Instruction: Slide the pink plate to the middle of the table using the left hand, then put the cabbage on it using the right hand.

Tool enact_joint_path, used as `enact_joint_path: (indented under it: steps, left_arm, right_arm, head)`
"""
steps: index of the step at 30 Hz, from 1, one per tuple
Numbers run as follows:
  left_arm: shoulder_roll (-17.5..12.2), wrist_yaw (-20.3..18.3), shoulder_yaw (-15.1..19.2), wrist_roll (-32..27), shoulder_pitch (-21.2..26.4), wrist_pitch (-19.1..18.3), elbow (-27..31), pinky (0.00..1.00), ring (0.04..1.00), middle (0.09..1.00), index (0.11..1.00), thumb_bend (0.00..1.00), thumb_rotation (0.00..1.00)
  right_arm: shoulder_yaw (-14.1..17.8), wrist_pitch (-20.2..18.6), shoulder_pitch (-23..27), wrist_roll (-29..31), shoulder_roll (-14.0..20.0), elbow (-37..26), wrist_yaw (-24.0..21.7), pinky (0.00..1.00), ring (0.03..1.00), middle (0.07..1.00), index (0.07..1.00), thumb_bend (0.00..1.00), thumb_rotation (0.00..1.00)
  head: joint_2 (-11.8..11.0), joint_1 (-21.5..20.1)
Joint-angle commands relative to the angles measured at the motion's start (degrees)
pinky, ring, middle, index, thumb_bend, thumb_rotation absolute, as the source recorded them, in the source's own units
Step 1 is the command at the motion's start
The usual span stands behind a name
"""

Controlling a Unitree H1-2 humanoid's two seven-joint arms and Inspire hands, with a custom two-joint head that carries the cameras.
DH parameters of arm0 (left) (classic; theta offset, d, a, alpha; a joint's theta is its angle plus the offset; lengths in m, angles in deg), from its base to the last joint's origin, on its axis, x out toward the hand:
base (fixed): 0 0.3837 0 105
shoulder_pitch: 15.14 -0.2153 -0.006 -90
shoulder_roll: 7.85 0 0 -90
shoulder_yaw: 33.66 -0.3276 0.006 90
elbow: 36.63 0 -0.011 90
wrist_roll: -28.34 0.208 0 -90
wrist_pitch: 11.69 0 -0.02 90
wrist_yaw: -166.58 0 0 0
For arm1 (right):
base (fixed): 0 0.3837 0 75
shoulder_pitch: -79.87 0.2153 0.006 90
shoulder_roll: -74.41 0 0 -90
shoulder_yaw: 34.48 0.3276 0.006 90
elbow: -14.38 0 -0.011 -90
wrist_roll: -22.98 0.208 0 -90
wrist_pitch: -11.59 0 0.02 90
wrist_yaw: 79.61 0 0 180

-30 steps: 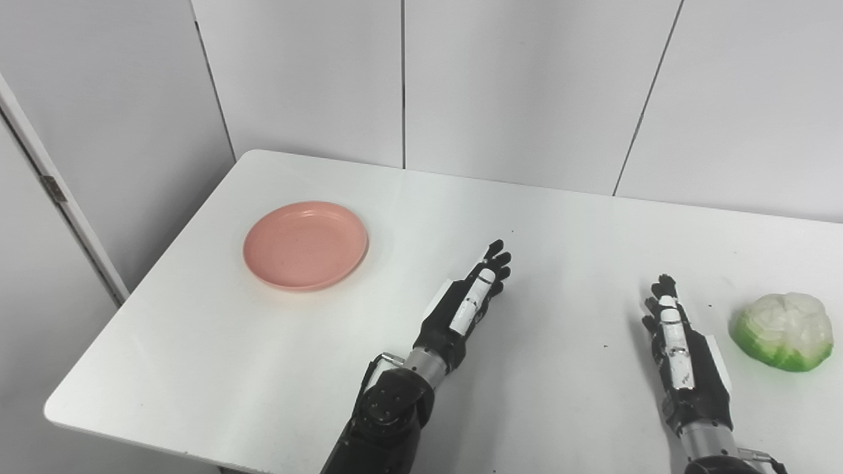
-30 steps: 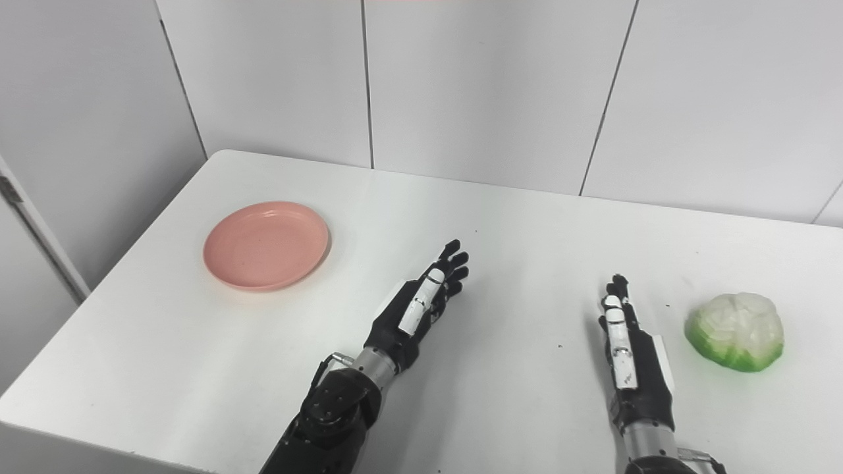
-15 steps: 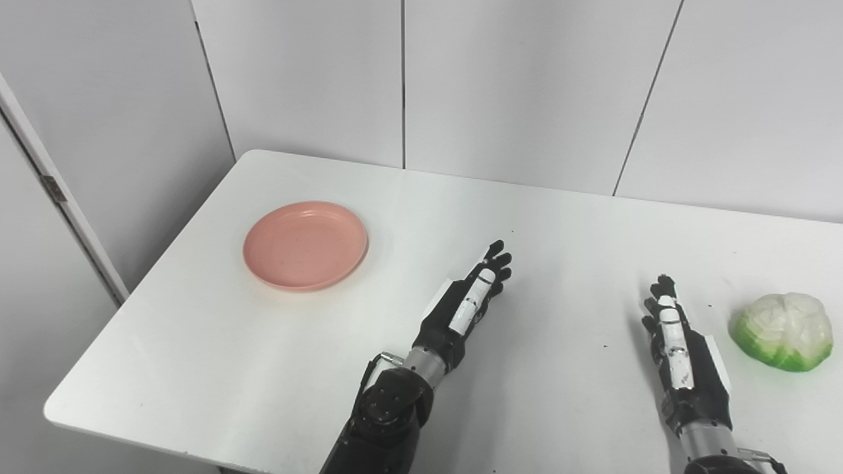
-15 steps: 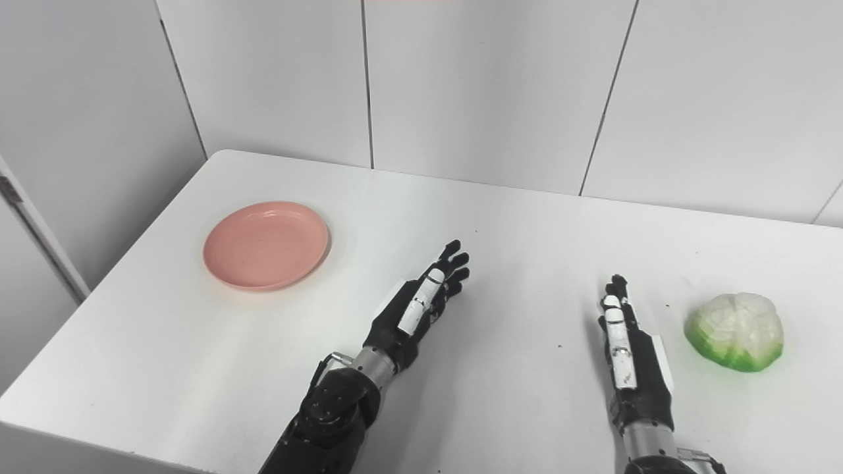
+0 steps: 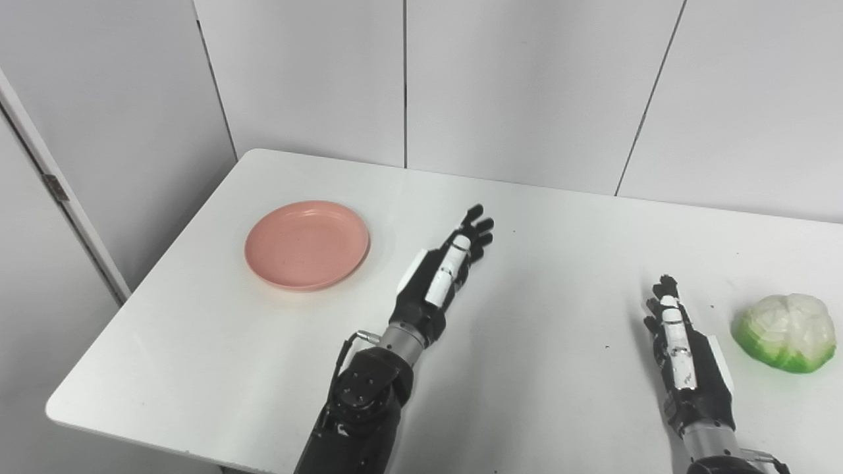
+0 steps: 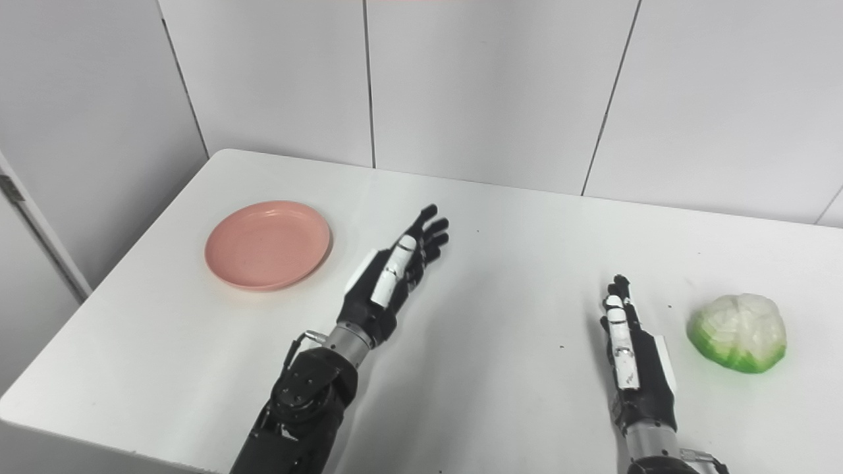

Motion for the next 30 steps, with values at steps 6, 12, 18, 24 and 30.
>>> enact_joint_path:
  steps: [6, 12, 18, 24, 30]
  left_arm:
    - [-0.74, 0.90, 2.30, -1.96, 1.51, 1.04, 8.13, 0.98, 0.945, 0.946, 0.934, 0.47, 1.00]
    - [-0.69, 3.89, 5.33, -2.06, 2.11, 0.72, 11.75, 0.94, 0.938, 0.947, 0.936, 0.46, 1.00]
    - [-2.16, 6.15, 8.81, -3.10, 2.96, 0.83, 13.75, 0.97, 0.948, 0.951, 0.935, 0.46, 1.00]
    - [-3.81, 8.95, 13.66, -5.08, 4.38, 1.97, 13.71, 0.96, 0.949, 0.953, 0.929, 0.47, 1.00]
    - [-6.26, 11.38, 18.30, -5.67, 5.38, 3.15, 12.80, 0.94, 0.930, 0.943, 0.931, 0.46, 1.00]
  right_arm:
    - [0.41, 0.32, 1.25, 0.13, 0.92, -1.91, -0.42, 1.00, 1.000, 1.000, 1.000, 0.12, 1.00]
    - [0.45, 0.14, 1.10, -0.08, 1.48, -2.28, -0.41, 1.00, 1.000, 1.000, 1.000, 0.14, 1.00]
    - [0.55, -0.64, 0.69, 0.16, 1.93, -3.68, -0.59, 1.00, 1.000, 1.000, 1.000, 0.14, 1.00]
    - [0.68, -1.47, 0.58, 0.88, 2.48, -4.45, -1.30, 1.00, 1.000, 1.000, 1.000, 0.15, 1.00]
    - [0.65, -0.90, 0.66, 1.05, 2.97, -4.30, -1.97, 1.00, 1.000, 1.000, 1.000, 0.13, 1.00]
  head:
    - [-0.02, 1.77]
    - [0.06, 2.87]
    - [0.71, 4.13]
    - [1.23, 5.37]
    - [1.55, 6.25]
